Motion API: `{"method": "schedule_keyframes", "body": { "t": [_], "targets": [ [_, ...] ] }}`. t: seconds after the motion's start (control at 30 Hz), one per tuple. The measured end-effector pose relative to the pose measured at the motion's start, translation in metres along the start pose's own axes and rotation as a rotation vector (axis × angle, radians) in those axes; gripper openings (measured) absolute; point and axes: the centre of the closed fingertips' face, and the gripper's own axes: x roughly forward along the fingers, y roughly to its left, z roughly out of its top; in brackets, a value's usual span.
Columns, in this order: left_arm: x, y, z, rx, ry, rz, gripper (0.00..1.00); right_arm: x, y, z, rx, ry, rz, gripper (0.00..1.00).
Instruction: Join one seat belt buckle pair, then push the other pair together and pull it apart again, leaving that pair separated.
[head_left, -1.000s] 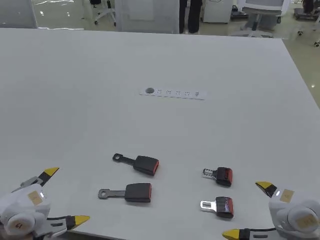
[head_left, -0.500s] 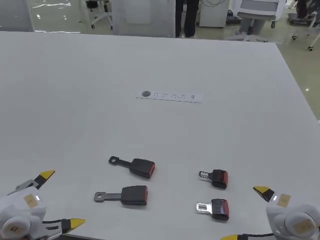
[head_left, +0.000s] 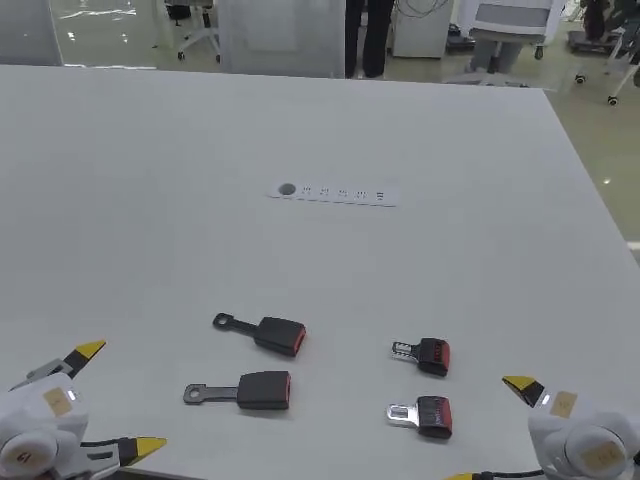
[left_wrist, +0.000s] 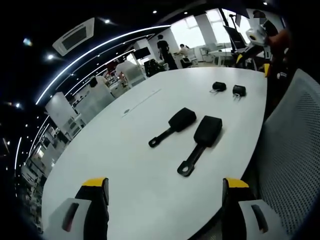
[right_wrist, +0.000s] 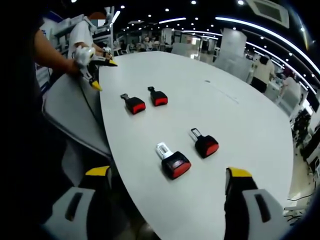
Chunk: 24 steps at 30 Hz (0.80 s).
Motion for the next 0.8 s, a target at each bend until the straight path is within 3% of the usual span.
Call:
{"method": "schedule_keyframes", "body": {
  "t": [0.8],
  "targets": [
    [-0.0013, -0.0016, -0.0002, 0.016, 0.004, -0.002, 0.95, -0.0072, 0.0032, 0.0012, 0.040, -0.014, -0.025, 0.95]
  ]
}}
